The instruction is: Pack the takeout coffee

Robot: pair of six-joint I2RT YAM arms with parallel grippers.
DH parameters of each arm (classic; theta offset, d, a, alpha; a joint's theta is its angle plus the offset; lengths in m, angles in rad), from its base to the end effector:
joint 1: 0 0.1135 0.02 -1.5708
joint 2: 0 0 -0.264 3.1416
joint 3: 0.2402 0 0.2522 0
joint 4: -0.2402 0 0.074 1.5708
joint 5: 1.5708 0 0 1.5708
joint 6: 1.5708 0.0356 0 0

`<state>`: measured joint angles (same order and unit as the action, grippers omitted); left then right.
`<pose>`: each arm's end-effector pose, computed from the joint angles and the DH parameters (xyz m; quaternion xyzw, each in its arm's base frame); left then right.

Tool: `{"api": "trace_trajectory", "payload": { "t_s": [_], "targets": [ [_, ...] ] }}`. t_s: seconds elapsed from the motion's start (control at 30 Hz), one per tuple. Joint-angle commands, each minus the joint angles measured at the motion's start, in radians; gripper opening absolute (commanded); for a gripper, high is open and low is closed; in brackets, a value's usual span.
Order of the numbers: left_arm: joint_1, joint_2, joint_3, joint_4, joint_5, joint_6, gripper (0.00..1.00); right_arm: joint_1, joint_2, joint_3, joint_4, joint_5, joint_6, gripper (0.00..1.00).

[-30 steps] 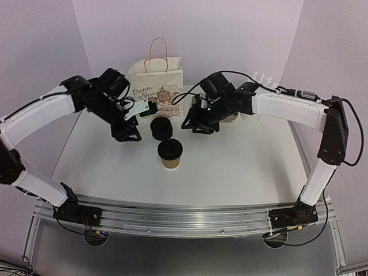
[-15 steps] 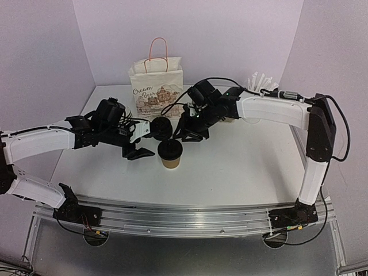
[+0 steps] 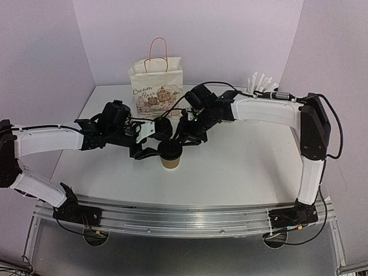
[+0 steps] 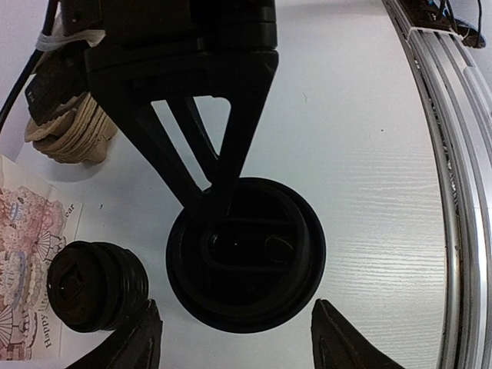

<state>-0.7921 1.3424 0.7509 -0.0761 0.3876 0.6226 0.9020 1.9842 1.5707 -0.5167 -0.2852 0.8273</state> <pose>0.1878 -0.2095 0.2176 0.6376 0.6165 -0.2089 0.4120 0.2644 0.3507 0.2251 -0.0798 0.9372 0.3247 0.0996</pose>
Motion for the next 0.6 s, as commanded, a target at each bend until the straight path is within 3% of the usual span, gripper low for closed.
{"api": "trace_trajectory", "payload": {
  "t_s": [0.0, 0.57],
  "targets": [
    [0.001, 0.028, 0.013, 0.028, 0.036, 0.009, 0.69, 0.004, 0.009, 0.038, 0.004, -0.011, -0.013, 0.35],
    [0.002, 0.041, -0.001, -0.027, 0.042, 0.008, 0.57, 0.013, 0.010, 0.053, 0.001, -0.029, -0.023, 0.33]
  ]
}}
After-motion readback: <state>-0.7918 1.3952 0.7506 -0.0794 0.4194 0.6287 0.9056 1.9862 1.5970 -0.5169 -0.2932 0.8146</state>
